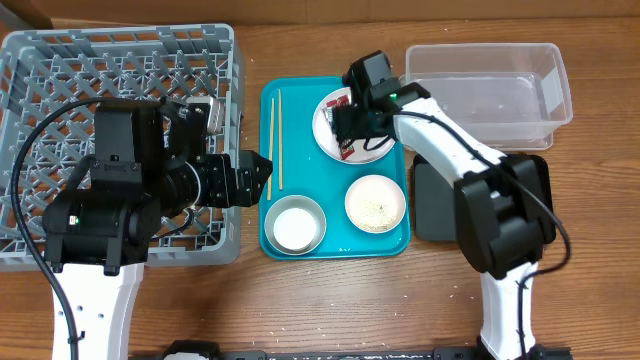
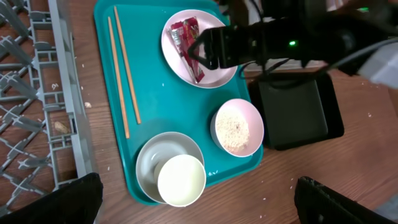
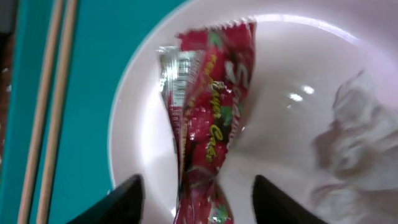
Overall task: Sort waste into correct bins and load items into the dishwasher
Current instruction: 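Carry the red wrapper right and drop it into the clear bin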
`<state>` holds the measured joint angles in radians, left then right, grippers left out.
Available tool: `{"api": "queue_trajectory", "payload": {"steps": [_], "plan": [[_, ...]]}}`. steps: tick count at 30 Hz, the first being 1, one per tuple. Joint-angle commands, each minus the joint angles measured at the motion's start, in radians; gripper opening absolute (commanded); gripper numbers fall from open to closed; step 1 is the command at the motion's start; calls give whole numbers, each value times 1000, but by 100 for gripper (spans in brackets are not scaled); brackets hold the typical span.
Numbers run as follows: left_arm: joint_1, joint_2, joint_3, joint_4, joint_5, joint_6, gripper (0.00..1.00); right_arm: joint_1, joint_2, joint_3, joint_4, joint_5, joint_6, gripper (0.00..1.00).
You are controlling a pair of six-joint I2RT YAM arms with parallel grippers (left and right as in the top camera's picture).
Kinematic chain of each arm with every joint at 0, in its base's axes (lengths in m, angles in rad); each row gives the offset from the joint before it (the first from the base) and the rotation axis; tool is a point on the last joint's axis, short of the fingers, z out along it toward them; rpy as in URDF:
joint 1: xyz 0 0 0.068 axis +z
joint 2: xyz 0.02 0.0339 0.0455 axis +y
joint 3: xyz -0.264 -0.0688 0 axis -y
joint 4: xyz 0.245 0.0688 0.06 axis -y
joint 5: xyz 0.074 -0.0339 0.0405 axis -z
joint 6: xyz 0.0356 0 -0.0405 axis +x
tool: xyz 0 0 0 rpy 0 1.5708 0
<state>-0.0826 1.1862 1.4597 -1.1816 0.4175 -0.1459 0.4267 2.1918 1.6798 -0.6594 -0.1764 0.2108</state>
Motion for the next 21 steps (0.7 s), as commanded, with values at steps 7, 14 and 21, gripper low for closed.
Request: {"api": "queue_trajectory", "payload": {"steps": [7, 14, 21], "plan": [[4, 5, 22, 3, -7, 27, 100, -13, -49, 61, -86, -64, 23, 4], [4, 10, 22, 3, -7, 27, 100, -122, -269, 99, -192, 66, 26, 4], [4, 18, 22, 3, -8, 27, 100, -259, -253, 93, -292, 195, 25, 4]]}}
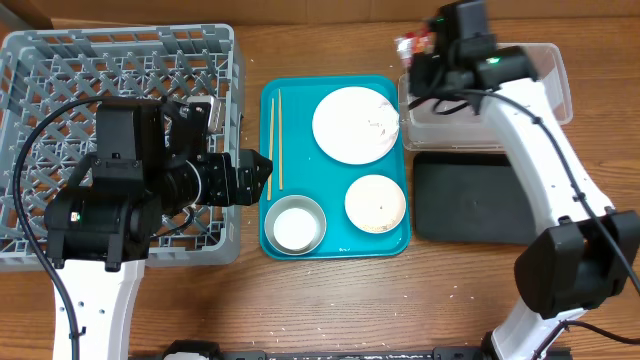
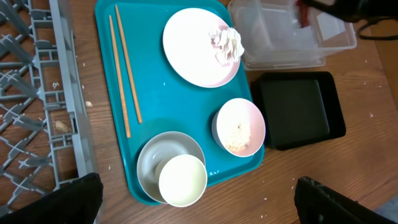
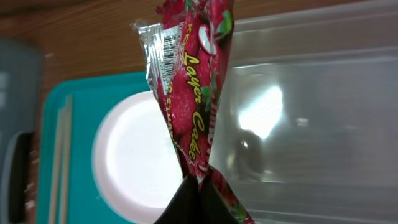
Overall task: Sort waste into correct bins and load items into the dishwasher
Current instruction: 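Carry the red wrapper right and drop it into the clear bin, then return the right gripper to the plate and grasp the crumpled tissue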
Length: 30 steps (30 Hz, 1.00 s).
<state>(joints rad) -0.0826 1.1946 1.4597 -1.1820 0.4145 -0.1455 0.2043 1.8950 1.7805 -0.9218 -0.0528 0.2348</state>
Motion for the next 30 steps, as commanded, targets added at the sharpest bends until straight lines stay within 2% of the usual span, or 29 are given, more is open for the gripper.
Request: {"api": "queue_trajectory", "payload": {"steps": [1, 2, 3, 4, 8, 10, 13, 16, 18, 26, 30], "plan": [[4, 10, 22, 4, -5, 26, 100, -45, 46, -8, -40, 71, 1, 8], [4, 10, 22, 4, -4, 26, 100, -51, 42, -5, -57, 75, -6, 47], [4, 10, 22, 3, -4, 26, 100, -51, 31, 2, -68, 75, -6, 58], [4, 10, 22, 4, -4, 26, 100, -51, 18, 10, -74, 66, -6, 61], [4, 10, 22, 4, -5, 26, 100, -16, -43, 21, -83, -91, -37, 65], [4, 10, 22, 4, -4, 26, 100, 30, -51, 21, -88, -108, -53, 66], [4, 10, 22, 4, -5, 26, 100, 121, -40, 0, -77, -21, -60, 66], [4, 10, 22, 4, -4, 26, 100, 225, -3, -53, 9, 245, -59, 67], [4, 10, 22, 4, -4, 27, 100, 256, 26, -80, 62, 330, -60, 71], [4, 10, 22, 4, -4, 26, 100, 248, 200, -105, 227, 359, -83, 75], [4, 10, 22, 4, -4, 27, 100, 238, 253, -105, 256, 358, -86, 79]]}}
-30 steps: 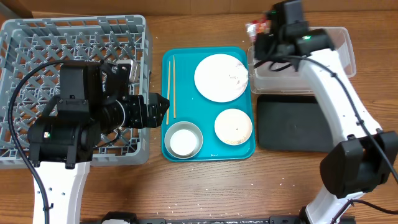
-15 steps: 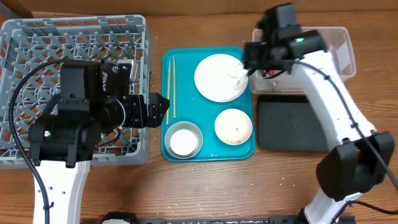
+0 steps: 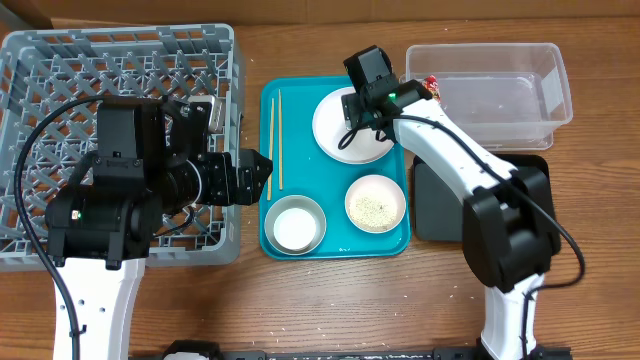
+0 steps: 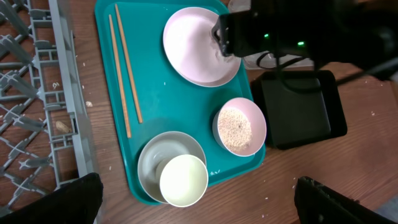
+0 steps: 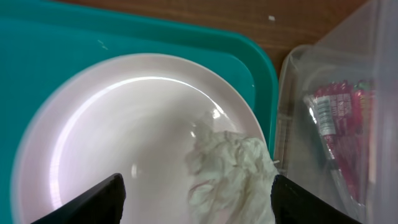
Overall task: Sort waste into correct bins and load items into the dishwasher
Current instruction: 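Return the right gripper to the plate and grasp the crumpled tissue, then carry the tissue right and drop it into the clear bin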
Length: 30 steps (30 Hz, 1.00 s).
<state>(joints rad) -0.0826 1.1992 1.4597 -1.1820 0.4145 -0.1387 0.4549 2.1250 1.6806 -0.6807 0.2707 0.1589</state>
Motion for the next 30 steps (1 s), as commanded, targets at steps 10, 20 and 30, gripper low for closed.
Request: {"api": "queue_trajectory", "payload": {"steps": [10, 20, 30], "plan": [[4, 5, 22, 4, -4, 19, 100, -13, 149, -6, -6, -109, -2, 43], [4, 5, 22, 4, -4, 19, 100, -11, 24, 74, -164, -200, -3, 4], [4, 5, 22, 4, -4, 19, 100, -87, -266, 81, -192, -204, -5, 4]]}}
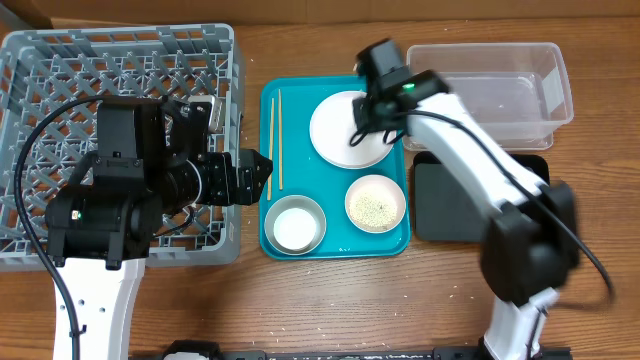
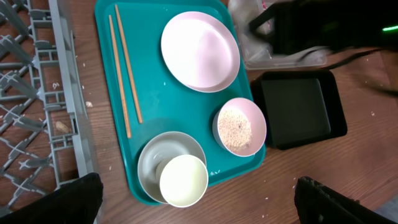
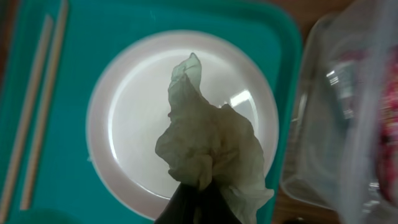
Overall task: Sort waste into correct bins and load items into the dishwasher
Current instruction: 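Carry the tissue right and drop it into the clear bin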
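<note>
My right gripper (image 3: 198,199) is shut on a crumpled white napkin (image 3: 208,146) and holds it above the white plate (image 3: 143,124) on the teal tray (image 1: 300,160). The red snack wrapper (image 3: 388,93) lies in the clear bin (image 1: 500,85) at the right. My left gripper (image 2: 193,205) hangs open above the tray's front, over a white cup in a grey bowl (image 2: 180,177). A bowl of rice (image 2: 239,127) and two chopsticks (image 2: 124,68) lie on the tray. The right gripper (image 1: 365,105) sits at the plate's right rim in the overhead view.
A grey dish rack (image 1: 110,100) fills the left of the table. A black tray (image 1: 455,205) lies on the wood right of the teal tray, in front of the clear bin.
My right gripper has shut on the napkin and lifted it off the plate, which is now bare. The left arm has not moved.
My right gripper was open around the red wrapper on the plate. Then it held the wrapper over the clear bin. Then the wrapper lay in the bin and the gripper stood open over the napkin. Now it holds the napkin above the plate.
</note>
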`<state>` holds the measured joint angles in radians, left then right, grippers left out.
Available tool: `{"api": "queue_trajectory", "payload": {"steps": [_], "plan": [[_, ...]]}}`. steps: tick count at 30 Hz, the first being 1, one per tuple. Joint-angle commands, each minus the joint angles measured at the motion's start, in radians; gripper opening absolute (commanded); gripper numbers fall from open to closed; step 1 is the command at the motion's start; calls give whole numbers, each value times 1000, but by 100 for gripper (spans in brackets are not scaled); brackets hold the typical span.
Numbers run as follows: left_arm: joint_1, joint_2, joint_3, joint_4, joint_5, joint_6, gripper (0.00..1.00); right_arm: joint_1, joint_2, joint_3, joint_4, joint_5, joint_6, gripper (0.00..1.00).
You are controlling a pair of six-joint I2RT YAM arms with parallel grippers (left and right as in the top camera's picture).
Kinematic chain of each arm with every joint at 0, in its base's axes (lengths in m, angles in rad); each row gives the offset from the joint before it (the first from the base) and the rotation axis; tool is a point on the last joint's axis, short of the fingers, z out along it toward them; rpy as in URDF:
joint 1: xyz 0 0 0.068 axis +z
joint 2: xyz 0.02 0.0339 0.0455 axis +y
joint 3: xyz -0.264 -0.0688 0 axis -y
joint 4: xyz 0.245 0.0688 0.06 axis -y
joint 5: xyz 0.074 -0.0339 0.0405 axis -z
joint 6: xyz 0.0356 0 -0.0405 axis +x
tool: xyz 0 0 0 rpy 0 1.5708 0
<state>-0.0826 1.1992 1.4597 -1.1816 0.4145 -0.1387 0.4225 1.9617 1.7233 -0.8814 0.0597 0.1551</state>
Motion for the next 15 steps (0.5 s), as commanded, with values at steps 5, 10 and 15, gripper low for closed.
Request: {"api": "queue_trajectory", "payload": {"steps": [5, 10, 15], "plan": [[4, 5, 22, 3, -5, 19, 100, -162, -89, 5, 28, 19, 8, 4], [4, 5, 22, 3, -4, 19, 100, -239, -56, -21, 26, -113, -36, 47], [4, 5, 22, 3, -5, 19, 100, -237, -144, 64, -107, -175, -21, 70]]}}
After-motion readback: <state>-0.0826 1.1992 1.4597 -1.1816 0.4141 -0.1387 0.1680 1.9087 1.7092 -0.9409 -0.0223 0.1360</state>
